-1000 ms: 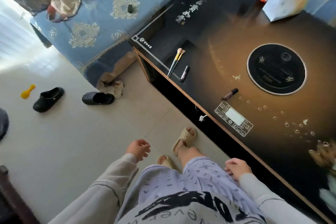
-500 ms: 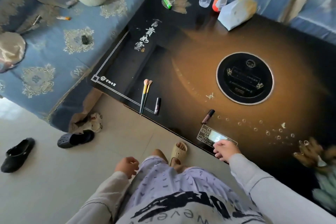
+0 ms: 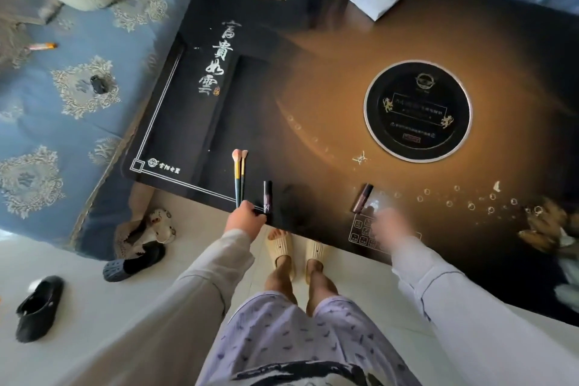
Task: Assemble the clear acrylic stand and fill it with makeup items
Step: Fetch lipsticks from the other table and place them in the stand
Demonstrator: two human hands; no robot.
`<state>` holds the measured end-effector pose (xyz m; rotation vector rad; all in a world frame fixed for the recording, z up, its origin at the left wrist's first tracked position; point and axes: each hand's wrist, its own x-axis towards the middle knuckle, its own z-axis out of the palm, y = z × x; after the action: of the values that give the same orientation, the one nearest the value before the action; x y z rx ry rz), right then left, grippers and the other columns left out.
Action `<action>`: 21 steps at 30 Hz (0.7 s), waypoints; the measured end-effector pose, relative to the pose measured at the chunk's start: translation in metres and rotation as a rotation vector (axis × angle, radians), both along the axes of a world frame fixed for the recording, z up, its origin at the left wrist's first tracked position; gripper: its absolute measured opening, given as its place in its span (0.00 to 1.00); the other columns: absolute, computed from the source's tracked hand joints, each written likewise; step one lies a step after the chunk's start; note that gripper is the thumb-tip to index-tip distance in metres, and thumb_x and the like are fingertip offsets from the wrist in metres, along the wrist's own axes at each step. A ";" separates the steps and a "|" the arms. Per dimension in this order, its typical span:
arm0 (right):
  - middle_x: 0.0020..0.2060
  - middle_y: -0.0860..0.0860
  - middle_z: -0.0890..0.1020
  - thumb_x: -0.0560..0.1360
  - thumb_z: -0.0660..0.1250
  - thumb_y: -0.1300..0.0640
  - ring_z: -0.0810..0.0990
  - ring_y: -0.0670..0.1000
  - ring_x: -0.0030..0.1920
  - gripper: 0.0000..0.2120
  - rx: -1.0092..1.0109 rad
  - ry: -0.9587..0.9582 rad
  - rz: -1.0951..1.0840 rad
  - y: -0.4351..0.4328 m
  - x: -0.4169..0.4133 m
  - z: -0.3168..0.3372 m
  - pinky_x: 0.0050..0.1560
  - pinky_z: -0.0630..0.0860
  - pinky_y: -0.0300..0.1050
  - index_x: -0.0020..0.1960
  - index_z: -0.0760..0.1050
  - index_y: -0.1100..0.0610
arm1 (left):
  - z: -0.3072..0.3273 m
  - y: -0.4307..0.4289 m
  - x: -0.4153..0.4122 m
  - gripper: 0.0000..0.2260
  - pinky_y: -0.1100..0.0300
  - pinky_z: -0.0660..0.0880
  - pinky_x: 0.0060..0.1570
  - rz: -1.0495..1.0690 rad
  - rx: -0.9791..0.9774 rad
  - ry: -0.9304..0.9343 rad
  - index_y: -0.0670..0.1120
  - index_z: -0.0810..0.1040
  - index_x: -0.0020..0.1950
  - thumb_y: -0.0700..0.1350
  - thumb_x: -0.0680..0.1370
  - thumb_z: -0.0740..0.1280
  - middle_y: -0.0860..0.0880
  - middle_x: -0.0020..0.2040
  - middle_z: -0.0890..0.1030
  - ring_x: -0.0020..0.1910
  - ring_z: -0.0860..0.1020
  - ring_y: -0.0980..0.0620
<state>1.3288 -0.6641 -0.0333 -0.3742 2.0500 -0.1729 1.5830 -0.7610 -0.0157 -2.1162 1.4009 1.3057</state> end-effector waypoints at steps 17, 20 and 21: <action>0.50 0.61 0.81 0.75 0.63 0.49 0.79 0.62 0.52 0.17 0.051 0.411 0.161 -0.053 0.011 -0.042 0.46 0.75 0.50 0.54 0.71 0.62 | -0.056 -0.023 -0.041 0.17 0.47 0.73 0.55 -0.005 -0.122 -0.216 0.41 0.69 0.60 0.50 0.77 0.62 0.41 0.60 0.73 0.58 0.75 0.40; 0.47 0.61 0.82 0.75 0.62 0.50 0.80 0.61 0.48 0.15 0.009 0.396 0.119 -0.044 0.010 -0.040 0.42 0.74 0.48 0.51 0.72 0.62 | -0.056 -0.021 -0.041 0.16 0.48 0.74 0.55 -0.025 -0.122 -0.200 0.40 0.69 0.61 0.49 0.78 0.61 0.41 0.59 0.74 0.58 0.76 0.40; 0.45 0.61 0.82 0.74 0.63 0.51 0.80 0.61 0.46 0.14 -0.014 0.375 0.099 -0.039 0.009 -0.037 0.40 0.72 0.46 0.51 0.73 0.62 | -0.055 -0.020 -0.040 0.16 0.48 0.73 0.55 -0.025 -0.114 -0.184 0.40 0.69 0.61 0.49 0.78 0.61 0.40 0.59 0.75 0.58 0.75 0.40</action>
<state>1.3376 -0.7035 -0.0707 -0.5483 2.3924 -0.0588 1.5435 -0.7814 -0.0703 -2.2200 1.4497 1.0148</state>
